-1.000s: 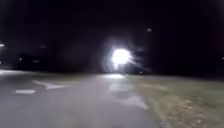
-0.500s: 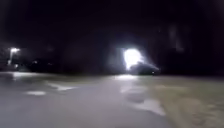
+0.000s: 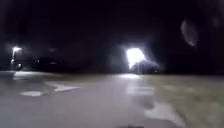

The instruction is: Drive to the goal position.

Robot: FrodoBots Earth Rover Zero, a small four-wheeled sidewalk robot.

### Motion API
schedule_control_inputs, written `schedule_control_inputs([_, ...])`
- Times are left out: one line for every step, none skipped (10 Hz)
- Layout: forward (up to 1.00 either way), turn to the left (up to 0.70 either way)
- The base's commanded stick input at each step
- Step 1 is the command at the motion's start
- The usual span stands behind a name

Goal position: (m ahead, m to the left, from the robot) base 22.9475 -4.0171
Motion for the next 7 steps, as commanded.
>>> schedule_control_inputs([1.00,0.00])
schedule_control_inputs([0.95,0.00])
schedule_control_inputs([0.69,0.00])
schedule_control_inputs([0.51,0.00])
schedule_control_inputs([0.38,0.00])
schedule_control_inputs([0.34,0.00])
schedule_control_inputs([0.33,0.00])
